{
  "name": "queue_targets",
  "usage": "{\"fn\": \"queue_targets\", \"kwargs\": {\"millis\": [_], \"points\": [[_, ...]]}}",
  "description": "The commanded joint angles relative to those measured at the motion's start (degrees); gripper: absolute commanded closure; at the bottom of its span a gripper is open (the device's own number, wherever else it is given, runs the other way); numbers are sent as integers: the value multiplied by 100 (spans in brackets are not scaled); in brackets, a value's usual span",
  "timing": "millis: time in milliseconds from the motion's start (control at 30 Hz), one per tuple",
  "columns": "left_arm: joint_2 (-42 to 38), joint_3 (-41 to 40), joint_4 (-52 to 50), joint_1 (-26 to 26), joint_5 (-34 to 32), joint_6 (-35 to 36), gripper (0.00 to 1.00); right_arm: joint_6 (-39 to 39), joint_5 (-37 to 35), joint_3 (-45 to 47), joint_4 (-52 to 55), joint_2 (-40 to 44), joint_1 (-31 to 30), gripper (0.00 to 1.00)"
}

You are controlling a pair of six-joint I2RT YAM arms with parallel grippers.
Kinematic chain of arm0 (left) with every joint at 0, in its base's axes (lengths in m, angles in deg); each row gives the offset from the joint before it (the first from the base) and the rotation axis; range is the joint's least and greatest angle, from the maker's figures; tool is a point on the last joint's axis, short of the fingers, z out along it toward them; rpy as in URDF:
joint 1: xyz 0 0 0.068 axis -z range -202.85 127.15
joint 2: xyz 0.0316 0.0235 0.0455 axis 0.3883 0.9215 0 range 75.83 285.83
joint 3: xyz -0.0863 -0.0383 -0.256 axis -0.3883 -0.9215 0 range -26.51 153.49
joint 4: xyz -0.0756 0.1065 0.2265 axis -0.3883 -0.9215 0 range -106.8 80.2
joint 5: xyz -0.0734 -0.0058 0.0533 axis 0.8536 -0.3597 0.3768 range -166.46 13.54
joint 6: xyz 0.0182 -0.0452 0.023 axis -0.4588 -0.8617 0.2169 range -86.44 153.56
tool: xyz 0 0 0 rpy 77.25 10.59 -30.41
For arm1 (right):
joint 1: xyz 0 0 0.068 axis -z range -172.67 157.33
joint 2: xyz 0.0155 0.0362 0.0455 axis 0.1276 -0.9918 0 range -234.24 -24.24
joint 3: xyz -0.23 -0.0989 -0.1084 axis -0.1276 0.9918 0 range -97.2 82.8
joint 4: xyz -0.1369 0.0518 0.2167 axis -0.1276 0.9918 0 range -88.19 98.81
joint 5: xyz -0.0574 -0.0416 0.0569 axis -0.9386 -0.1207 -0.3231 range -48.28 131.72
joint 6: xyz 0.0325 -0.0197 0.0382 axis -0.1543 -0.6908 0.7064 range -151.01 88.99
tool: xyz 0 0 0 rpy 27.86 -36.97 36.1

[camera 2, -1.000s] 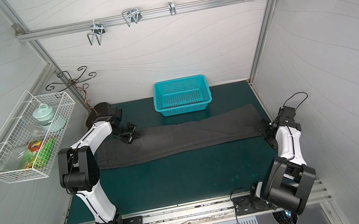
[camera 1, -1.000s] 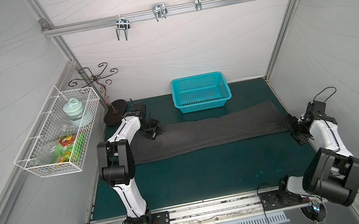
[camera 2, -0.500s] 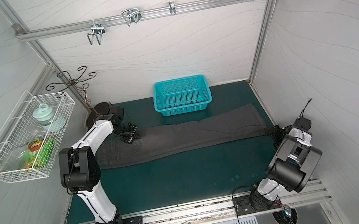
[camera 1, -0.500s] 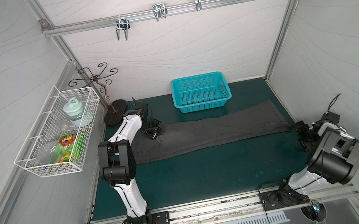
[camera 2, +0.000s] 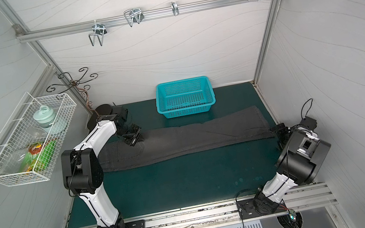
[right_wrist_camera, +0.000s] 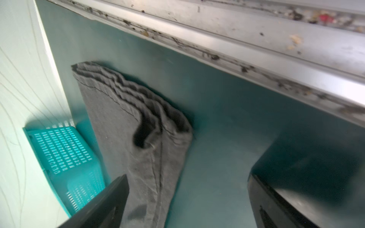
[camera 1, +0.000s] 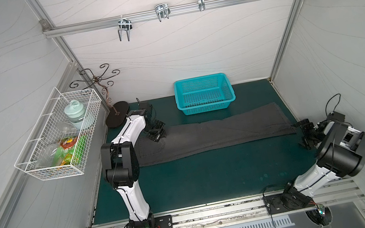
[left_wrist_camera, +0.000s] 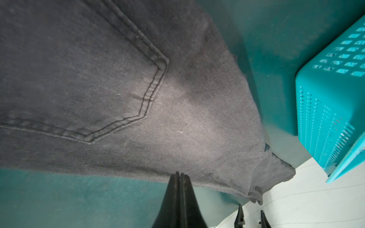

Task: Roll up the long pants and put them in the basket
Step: Fold the long pant at the center of the board.

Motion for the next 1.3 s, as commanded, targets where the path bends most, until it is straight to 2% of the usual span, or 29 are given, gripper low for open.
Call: {"fn": "queue_targets", "kwargs": {"millis": [0, 267, 400, 500, 667, 767, 800, 1067, 1267], "points": [[102, 230, -105, 25, -65, 86, 100, -16, -223, -176, -234, -600, -289, 1], [155, 206, -110, 32, -110, 54, 100, -41, -425, -741, -39, -1217, -768, 2], [149, 126, -43, 29, -91, 18, 100, -172, -536, -903, 89, -1405, -973, 10], [132, 60, -17, 26, -85, 12, 100, -249, -546, -1035, 177, -1583, -1078, 30], [73, -93, 98, 25, -66, -17, 100, -362, -563, -1157, 297, -1765, -1176, 77], [35, -173, 149, 28, -57, -47, 100, -393, -540, -1168, 305, -1736, -1178, 97], [33, -206, 184, 25, -52, -67, 100, -408, -567, -1154, 306, -1685, -1172, 100], [55, -213, 800, 147, 192, -615, 100, -516, -673, -1157, 540, -832, -1180, 100], [381, -4, 1787, 892, 433, -1366, 100, -716, -808, -1343, 1066, 8, -1680, 100]]}}
